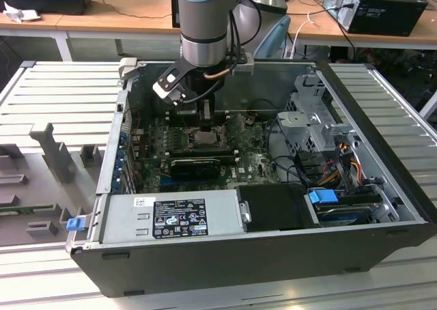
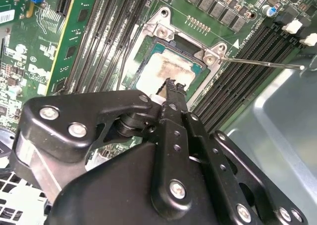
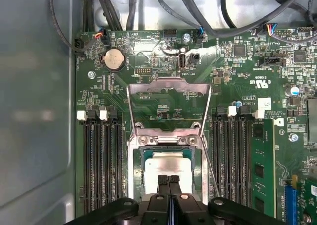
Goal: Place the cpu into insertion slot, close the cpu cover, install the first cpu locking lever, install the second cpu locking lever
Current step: 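Place the cpu into insertion slot, then close the cpu cover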
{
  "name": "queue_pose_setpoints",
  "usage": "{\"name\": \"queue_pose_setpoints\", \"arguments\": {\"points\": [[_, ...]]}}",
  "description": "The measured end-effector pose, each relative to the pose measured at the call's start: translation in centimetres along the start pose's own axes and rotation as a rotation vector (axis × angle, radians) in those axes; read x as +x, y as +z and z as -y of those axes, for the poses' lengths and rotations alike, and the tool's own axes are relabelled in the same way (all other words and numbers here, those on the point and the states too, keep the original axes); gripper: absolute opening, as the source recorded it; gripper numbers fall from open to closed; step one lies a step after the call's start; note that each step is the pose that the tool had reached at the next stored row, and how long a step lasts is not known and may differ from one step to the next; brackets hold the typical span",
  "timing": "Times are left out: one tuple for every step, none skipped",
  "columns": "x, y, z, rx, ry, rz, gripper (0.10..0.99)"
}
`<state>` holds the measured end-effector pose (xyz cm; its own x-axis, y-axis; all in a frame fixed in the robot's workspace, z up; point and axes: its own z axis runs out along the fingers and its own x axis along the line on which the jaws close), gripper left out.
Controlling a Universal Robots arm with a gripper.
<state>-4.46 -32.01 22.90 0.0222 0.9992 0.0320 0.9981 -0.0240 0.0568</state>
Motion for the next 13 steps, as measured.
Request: {"name": "queue_pose_setpoints", "arguments": {"points": [[0.00,-0.13,-0.01,0.000,0.000,0.0000,0.106],[0.01,-0.21,-0.01,0.000,0.000,-0.0002,0.106],[0.01,-0.22,-0.04,0.000,0.000,-0.0002,0.106],[-0.07,-0.23,-0.15,0.001,0.000,-0.0004,0.106],[-0.38,-0.22,-0.39,0.003,0.001,-0.0129,0.106],[-0.45,-0.21,-0.51,0.005,0.001,-0.0145,0.106],[-0.50,-0.21,-0.61,0.005,0.001,-0.0152,0.106],[-0.56,-0.20,-0.71,0.007,0.001,-0.0164,0.106],[-0.57,-0.20,-0.75,0.007,0.001,-0.0175,0.106],[-0.57,-0.19,-0.81,0.008,0.001,-0.0182,0.106],[-0.57,-0.20,-0.87,0.009,0.001,-0.0182,0.106],[-0.58,-0.32,-0.87,0.009,0.001,-0.0178,0.106],[-0.56,-0.61,-0.89,0.009,0.001,-0.0181,0.106]]}}
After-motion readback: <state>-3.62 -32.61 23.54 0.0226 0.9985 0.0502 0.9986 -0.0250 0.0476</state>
